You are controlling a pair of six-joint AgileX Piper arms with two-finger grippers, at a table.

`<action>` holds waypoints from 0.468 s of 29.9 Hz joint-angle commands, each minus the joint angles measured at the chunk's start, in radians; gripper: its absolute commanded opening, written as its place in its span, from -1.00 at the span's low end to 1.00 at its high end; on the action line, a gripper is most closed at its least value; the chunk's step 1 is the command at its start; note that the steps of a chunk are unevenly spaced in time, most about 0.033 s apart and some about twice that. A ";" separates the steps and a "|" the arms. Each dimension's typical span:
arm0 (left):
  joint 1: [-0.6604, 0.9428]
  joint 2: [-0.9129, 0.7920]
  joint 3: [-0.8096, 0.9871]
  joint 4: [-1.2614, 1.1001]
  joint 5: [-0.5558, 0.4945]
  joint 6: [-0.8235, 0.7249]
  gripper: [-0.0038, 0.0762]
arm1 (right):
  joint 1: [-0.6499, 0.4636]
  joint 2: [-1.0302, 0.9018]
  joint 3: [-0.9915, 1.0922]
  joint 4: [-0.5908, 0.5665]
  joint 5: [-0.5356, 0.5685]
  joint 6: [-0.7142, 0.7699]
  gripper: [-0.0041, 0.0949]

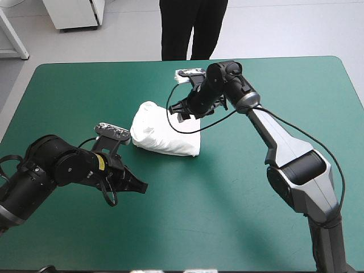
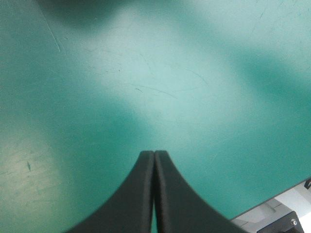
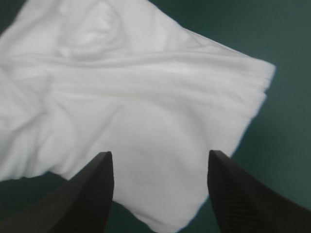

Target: Fold the cloth

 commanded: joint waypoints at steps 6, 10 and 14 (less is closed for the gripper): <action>-0.004 -0.019 -0.020 -0.018 -0.015 -0.028 -0.93 | -0.074 -0.079 0.159 0.053 -0.013 -0.042 0.19; -0.004 -0.019 -0.020 -0.018 -0.020 -0.028 -0.93 | -0.074 -0.069 0.199 0.100 -0.073 -0.072 0.19; -0.004 -0.019 -0.020 -0.018 -0.009 -0.032 -0.93 | -0.074 -0.037 0.208 0.134 -0.096 -0.082 0.19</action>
